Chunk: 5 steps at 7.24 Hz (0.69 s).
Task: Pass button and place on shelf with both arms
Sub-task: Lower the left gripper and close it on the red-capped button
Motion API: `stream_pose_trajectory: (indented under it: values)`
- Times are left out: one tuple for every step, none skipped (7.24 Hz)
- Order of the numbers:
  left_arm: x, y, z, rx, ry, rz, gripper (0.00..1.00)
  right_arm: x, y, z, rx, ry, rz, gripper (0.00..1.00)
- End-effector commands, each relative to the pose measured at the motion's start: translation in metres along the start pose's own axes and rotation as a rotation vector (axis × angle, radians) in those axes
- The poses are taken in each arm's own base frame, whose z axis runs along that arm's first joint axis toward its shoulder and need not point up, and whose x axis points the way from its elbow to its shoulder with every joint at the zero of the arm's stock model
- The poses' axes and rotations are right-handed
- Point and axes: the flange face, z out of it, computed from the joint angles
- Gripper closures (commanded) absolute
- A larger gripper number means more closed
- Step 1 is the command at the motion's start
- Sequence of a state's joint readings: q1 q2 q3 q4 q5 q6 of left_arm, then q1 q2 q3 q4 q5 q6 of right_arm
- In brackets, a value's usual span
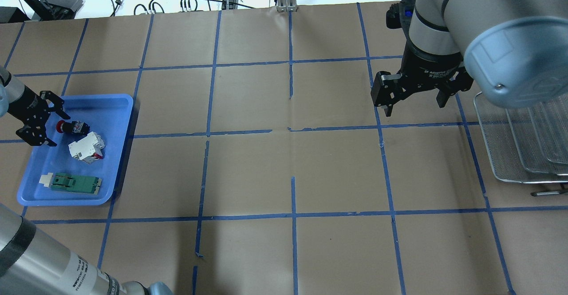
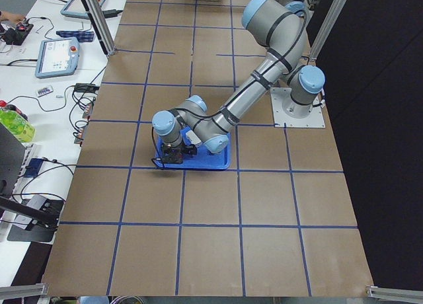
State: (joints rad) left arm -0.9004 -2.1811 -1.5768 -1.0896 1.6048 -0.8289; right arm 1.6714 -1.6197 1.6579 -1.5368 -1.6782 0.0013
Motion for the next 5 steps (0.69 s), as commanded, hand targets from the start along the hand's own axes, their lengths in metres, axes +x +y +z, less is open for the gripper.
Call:
stream_pose_trajectory:
  values:
    - [0.004,0.001,-0.002,-0.022,0.024,-0.004,1.0,0.0,0.001,-0.001,-0.002,0.0,-0.01,0.0]
    - [0.003,0.004,-0.012,-0.034,0.042,-0.004,1.0,0.0,0.002,-0.002,0.002,0.0,-0.009,0.0]
    - [0.001,0.009,-0.019,-0.043,0.06,-0.002,1.0,0.0,0.001,-0.002,0.002,0.0,-0.011,0.0]
    - [-0.002,0.011,-0.037,-0.035,0.066,-0.001,1.0,0.0,0.001,-0.002,0.002,0.0,-0.011,0.0]
    - [-0.005,0.02,-0.054,-0.049,0.052,0.008,1.0,0.0,0.001,-0.002,0.002,0.0,-0.011,0.0]
